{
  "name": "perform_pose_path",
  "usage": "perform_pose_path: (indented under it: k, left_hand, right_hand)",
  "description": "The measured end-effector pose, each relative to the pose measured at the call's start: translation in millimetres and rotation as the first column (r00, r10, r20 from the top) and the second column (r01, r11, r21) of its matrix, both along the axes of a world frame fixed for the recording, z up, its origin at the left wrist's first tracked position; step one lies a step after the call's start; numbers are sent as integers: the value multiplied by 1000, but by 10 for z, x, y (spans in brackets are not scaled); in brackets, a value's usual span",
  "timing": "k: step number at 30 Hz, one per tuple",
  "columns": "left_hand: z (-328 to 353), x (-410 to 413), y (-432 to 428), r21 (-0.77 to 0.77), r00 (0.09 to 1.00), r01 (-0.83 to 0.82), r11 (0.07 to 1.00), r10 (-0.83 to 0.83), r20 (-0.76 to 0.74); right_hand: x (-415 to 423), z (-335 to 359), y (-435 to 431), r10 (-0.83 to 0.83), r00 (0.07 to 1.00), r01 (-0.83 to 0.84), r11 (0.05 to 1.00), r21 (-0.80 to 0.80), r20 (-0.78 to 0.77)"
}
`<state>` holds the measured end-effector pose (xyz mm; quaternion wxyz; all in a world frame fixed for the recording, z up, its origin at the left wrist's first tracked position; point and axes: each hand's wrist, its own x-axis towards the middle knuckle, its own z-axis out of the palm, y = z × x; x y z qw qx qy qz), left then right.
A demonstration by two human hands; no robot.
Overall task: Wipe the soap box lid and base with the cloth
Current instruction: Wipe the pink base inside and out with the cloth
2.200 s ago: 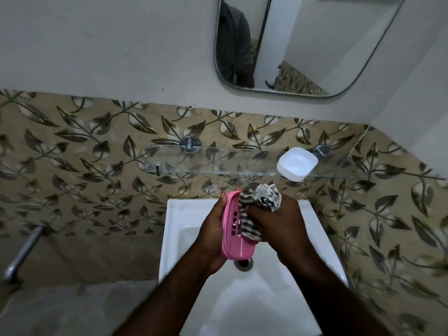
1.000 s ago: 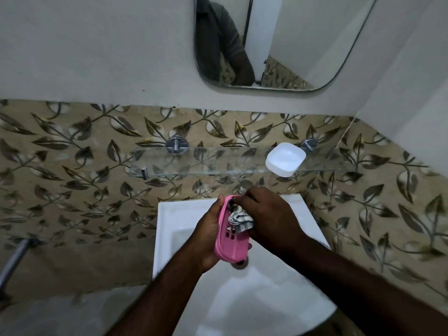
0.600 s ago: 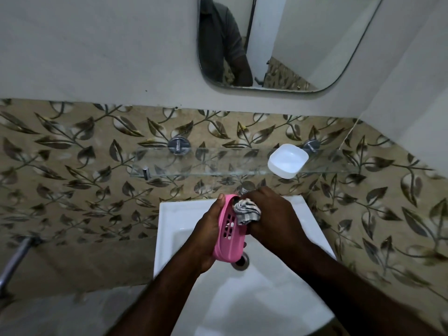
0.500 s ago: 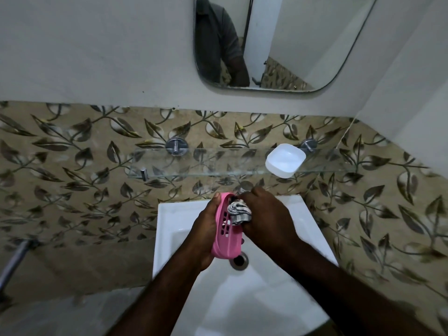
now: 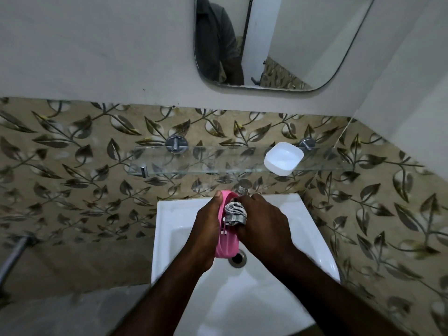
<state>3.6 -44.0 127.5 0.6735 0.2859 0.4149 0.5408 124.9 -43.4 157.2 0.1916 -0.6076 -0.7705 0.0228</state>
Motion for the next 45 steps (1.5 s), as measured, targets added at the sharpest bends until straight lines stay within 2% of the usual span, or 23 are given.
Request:
perform_pose_path:
  k: [2,5,7,9,10,11,13,14,16,20,22,24,26,28,30,34,36,39,40,42,45]
  left_hand:
    - [-31,0,-28,0,999,1,1000,-1,-50]
    - [-40,-53,-20,-6,984,-82,997,80,-158]
    - [-52,-81,-2,60,965,-86,994,99,-242]
    - [-56,-98,-8,84,961,-63,994,83,-262]
    - [-63,-104,-11,79,961,-56,995,75,-266]
    - [-66,-110,-13,68,960,-48,997,65,-274]
    - [-29,-109,-6,39,965,-27,999,36,-259]
    - [-9,-102,-4,29,970,-25,999,31,-241]
    - [16,-92,-9,15,975,-54,998,55,-215]
    - [-88,-83,-16,-47,983,-109,993,101,-151]
    - [-151,-65,-27,-74,984,-134,988,124,-131]
    - [-178,-53,-22,-46,981,-153,987,145,-130]
    - [-166,-41,-24,-11,979,-127,992,124,-163]
    - [-169,-36,-11,-1,974,-106,994,103,-202]
    - [-165,-42,8,-22,974,-104,994,98,-205]
    - [-90,-106,77,-101,998,-65,993,63,-25]
    - [-62,-116,89,-130,997,-29,991,39,71]
    - [-103,-69,69,-115,991,23,993,-7,137]
    - [-131,-63,58,-112,989,30,993,-14,146]
    - [-142,-112,42,-133,993,21,991,-5,119]
    - [-138,-175,45,-121,1000,-14,993,13,-11]
  right_hand:
    - [47,-25,-42,31,999,-30,994,-102,13]
    - [42,-43,-110,190,981,-194,932,-306,-42]
    - [44,-60,-149,241,951,-307,823,-479,-196]
    - [120,-37,-114,166,893,-403,711,-576,-419]
    - [152,-2,-87,128,867,-425,695,-580,-482]
    - [169,42,-61,127,857,-415,744,-523,-499]
    - [206,91,17,198,911,-297,924,-241,-362]
    - [201,110,41,222,948,-251,962,-107,-229]
    - [161,119,55,233,972,-235,971,-50,-31]
    - [97,8,-25,311,949,-299,942,-153,58]
    - [80,-7,-48,340,939,-318,916,-244,51]
    - [60,-57,-87,338,941,-321,851,-415,-35]
    - [61,-111,-119,207,947,-314,753,-579,-245]
    - [63,-126,-103,17,877,-382,631,-675,-480]
    - [55,-75,-73,-33,826,-438,591,-677,-563]
    - [36,-4,25,-15,745,-467,703,-536,-667]
    - [-4,-10,59,-113,628,-446,758,-475,-770]
    - [-85,3,75,-234,419,-398,821,-409,-877]
    - [-86,-3,71,-230,403,-401,826,-396,-886]
    - [-59,-9,17,-150,503,-450,795,-406,-851]
    - [41,-13,-83,69,709,-558,664,-499,-701]
